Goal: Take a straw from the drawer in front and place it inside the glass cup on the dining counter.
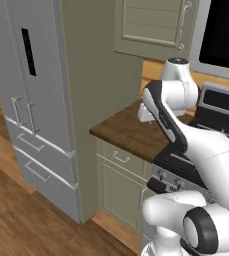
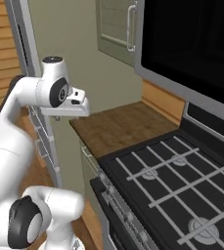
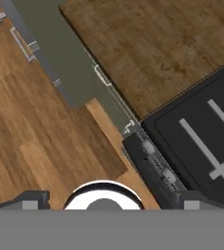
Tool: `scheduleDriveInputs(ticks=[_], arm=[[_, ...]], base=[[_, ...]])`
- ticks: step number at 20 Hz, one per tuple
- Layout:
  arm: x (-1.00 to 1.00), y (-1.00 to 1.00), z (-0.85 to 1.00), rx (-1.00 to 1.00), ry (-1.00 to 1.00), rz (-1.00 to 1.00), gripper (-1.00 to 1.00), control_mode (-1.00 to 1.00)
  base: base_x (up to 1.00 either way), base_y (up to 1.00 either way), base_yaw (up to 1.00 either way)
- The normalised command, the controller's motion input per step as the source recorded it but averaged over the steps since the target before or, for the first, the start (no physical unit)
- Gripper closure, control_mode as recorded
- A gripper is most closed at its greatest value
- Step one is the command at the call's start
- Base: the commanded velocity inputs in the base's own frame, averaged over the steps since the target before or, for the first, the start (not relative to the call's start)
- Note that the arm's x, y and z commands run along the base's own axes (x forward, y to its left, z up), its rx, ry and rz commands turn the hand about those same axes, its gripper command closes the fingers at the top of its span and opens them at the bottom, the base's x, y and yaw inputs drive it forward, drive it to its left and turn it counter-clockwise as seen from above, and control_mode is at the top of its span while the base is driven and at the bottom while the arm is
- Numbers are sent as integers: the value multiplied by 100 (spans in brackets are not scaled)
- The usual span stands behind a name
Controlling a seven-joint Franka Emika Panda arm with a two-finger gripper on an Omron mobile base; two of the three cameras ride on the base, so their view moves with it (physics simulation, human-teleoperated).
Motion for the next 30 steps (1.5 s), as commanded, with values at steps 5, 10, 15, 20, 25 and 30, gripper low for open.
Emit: scheduleDriveInputs(ticks=[5, 10, 15, 20, 25, 30], arm=[[23, -40, 0, 2, 0, 17, -100, -100], [0, 78, -13, -18, -7, 4, -100, -100], [13, 100, -46, -36, -13, -1, -100, -100], [34, 86, -65, -35, -9, -3, -100, -100], [35, 66, -63, -41, -10, -7, -100, -100], [18, 58, -55, -42, -6, -12, -100, -100]], base=[[0, 0, 0], [0, 0, 0], [0, 0, 0], [0, 0, 0], [0, 0, 0], [0, 0, 0]])
